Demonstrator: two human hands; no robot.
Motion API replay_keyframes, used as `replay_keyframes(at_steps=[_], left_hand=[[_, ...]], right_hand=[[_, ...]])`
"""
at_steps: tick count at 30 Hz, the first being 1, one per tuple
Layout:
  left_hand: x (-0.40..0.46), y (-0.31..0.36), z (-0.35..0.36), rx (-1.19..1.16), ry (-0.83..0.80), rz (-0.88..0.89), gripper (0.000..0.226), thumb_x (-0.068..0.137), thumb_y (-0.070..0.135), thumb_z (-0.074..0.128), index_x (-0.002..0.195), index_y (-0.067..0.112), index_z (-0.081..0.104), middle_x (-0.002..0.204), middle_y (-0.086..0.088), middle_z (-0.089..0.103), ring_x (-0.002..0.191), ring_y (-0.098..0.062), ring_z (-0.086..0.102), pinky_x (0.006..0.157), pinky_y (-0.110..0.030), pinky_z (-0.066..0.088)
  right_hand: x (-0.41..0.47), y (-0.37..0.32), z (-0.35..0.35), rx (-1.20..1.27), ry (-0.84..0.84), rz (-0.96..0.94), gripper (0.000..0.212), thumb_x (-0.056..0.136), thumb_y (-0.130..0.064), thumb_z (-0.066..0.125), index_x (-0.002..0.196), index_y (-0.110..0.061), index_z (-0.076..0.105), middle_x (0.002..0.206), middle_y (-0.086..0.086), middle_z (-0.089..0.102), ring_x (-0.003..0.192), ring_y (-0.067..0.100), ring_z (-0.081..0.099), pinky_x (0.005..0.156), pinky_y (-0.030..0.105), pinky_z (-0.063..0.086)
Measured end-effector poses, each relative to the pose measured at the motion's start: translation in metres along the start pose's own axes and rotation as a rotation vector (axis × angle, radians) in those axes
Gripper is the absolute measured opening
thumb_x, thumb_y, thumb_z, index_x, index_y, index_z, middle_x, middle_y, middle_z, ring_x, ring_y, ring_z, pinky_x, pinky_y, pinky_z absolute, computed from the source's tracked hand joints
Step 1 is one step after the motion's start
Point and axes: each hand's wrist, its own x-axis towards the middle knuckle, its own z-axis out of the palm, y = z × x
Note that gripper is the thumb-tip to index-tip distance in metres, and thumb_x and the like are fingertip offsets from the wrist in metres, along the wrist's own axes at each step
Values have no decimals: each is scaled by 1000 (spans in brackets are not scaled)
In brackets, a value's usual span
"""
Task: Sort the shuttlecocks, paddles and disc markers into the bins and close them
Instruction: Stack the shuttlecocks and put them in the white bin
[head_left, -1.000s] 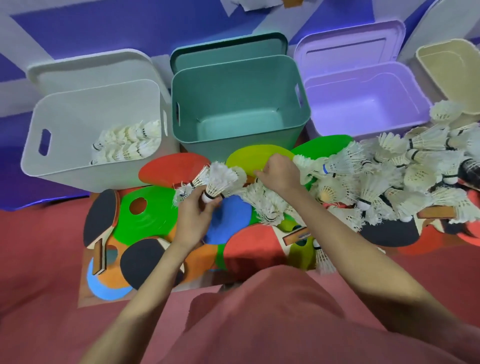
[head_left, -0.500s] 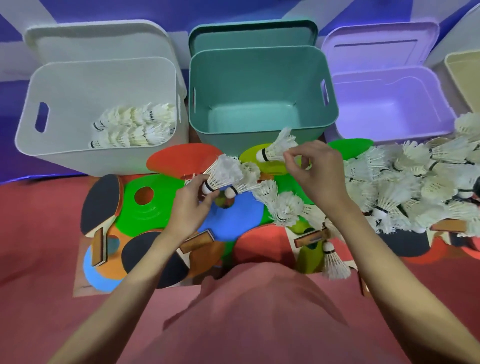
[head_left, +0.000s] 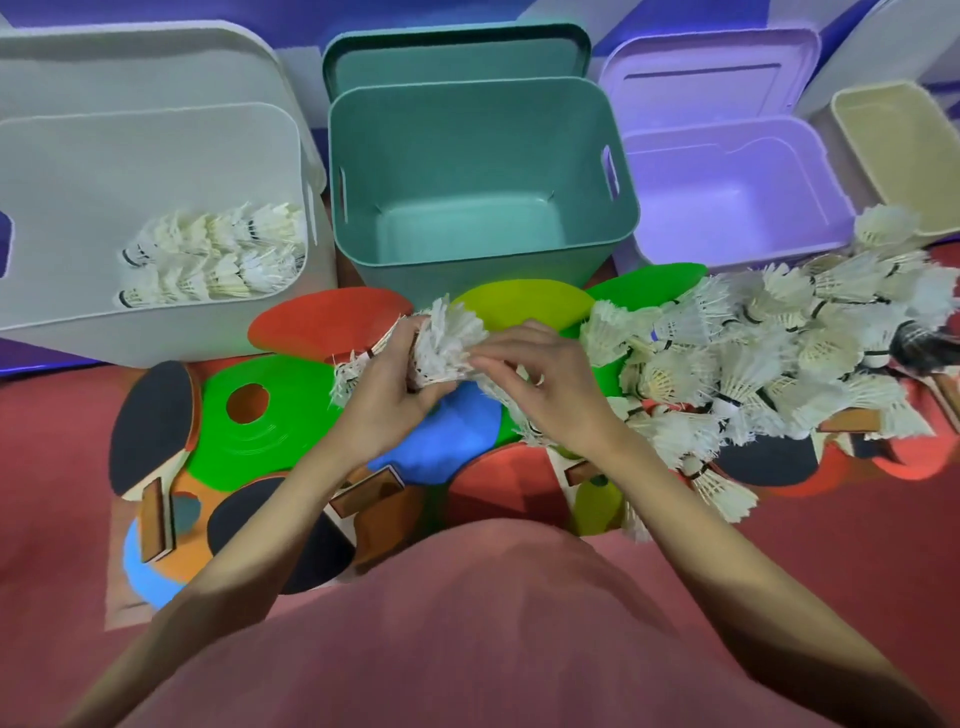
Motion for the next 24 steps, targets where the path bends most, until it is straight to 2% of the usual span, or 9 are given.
replay_keyframes(at_steps=[5, 7, 9, 11, 14, 17, 20, 22, 24], left_hand=[[7, 0, 4, -130, 20, -32, 52, 75, 21, 70, 118, 32, 43, 105, 8, 55, 100, -14, 55, 85, -33, 46], [8, 2, 9, -129, 14, -21, 48, 76, 25, 70, 114, 35, 42, 104, -1, 55, 96, -14, 54, 81, -33, 45], [9, 4, 14, -140, -13, -24, 45, 78, 18, 70, 114, 25, 43, 100, -2, 54, 84, -11, 54, 72, -30, 45], [11, 4, 20, -138, -32, -28, 50, 79, 6, 72, 118, 17, 43, 98, 5, 52, 81, -8, 53, 72, -25, 45], [13, 6, 26, -119, -56, -12, 56, 79, 1, 74, 123, 15, 42, 108, 0, 53, 101, -11, 54, 85, -19, 44], [14, 7, 27, -118, -82, -23, 58, 78, 4, 76, 123, 17, 41, 111, -1, 54, 105, -12, 55, 89, -20, 44], [16, 7, 28, -113, -82, -51, 58, 77, 7, 77, 124, 15, 44, 113, -1, 56, 107, -17, 56, 92, -30, 46], [19, 9, 31, -86, -69, -54, 60, 75, 5, 79, 124, 11, 46, 107, 8, 57, 104, -14, 55, 91, -31, 45], [24, 14, 35, -76, -63, -58, 61, 73, 3, 80, 124, 8, 47, 103, 20, 52, 102, -11, 54, 90, -29, 45]], right_hand=[[4, 41, -46, -255, 241, 314, 23, 94, -19, 55, 106, -7, 69, 100, 5, 69, 84, 16, 59, 71, 28, 45], [4, 72, -65, -438, 156, 513, 25, 90, -16, 58, 111, -5, 67, 108, 10, 68, 92, 27, 60, 80, 37, 49], [2, 95, -76, -548, -17, 590, 25, 88, -17, 62, 109, -4, 68, 109, 12, 69, 102, 36, 57, 89, 42, 47], [1, 104, -79, -620, -155, 581, 22, 88, -18, 63, 104, -5, 70, 106, 12, 70, 103, 39, 53, 91, 44, 43], [1, 99, -80, -672, -180, 534, 18, 90, -17, 60, 90, -4, 73, 94, 14, 72, 94, 37, 52, 84, 42, 43], [-2, 79, -89, -698, 60, 458, 19, 91, -16, 58, 88, -3, 71, 89, 14, 69, 89, 35, 53, 76, 38, 43], [-6, 42, -95, -469, 393, 353, 16, 91, -22, 60, 89, -12, 71, 85, 0, 68, 77, 20, 54, 73, 25, 36], [-8, 19, -92, -239, 469, 270, 11, 88, -21, 65, 88, -13, 73, 83, -9, 65, 72, 3, 52, 69, 15, 35], [-10, 5, -84, -138, 415, 195, 8, 85, -15, 69, 88, -11, 74, 85, -9, 66, 75, -5, 51, 69, 9, 34]])
